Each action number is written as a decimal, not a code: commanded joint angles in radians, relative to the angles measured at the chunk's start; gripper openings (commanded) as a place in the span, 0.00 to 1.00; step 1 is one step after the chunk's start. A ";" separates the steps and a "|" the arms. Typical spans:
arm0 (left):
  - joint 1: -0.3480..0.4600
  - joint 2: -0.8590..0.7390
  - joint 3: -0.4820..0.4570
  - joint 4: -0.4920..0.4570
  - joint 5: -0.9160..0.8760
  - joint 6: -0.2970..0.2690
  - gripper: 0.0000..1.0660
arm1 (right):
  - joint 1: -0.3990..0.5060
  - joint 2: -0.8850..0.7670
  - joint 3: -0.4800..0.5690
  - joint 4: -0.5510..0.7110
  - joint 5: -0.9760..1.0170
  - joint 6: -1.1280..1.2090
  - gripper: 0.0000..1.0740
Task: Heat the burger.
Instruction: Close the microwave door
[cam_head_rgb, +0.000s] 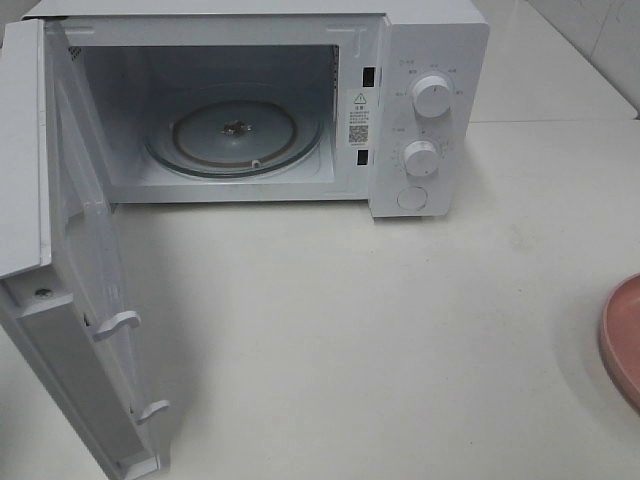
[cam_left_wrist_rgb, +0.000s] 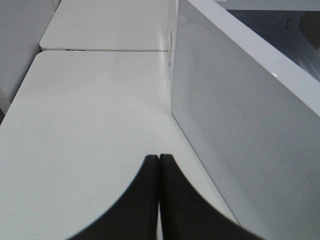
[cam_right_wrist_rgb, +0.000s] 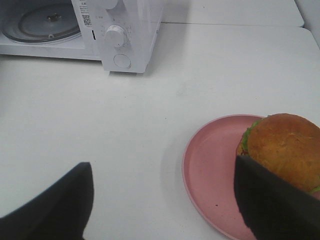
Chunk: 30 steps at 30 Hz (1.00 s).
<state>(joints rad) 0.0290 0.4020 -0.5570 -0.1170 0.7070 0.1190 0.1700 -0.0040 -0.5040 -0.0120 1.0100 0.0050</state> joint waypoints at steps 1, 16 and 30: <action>0.000 0.092 0.012 0.027 -0.125 -0.006 0.00 | -0.007 -0.028 0.003 -0.002 -0.014 -0.005 0.70; 0.000 0.239 0.317 0.011 -0.791 -0.006 0.00 | -0.007 -0.028 0.003 -0.002 -0.014 -0.005 0.70; 0.000 0.460 0.367 0.117 -1.043 -0.119 0.00 | -0.007 -0.028 0.003 -0.002 -0.014 -0.005 0.70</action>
<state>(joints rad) 0.0290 0.8640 -0.1930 -0.0170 -0.3070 0.0210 0.1700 -0.0040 -0.5040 -0.0120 1.0100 0.0050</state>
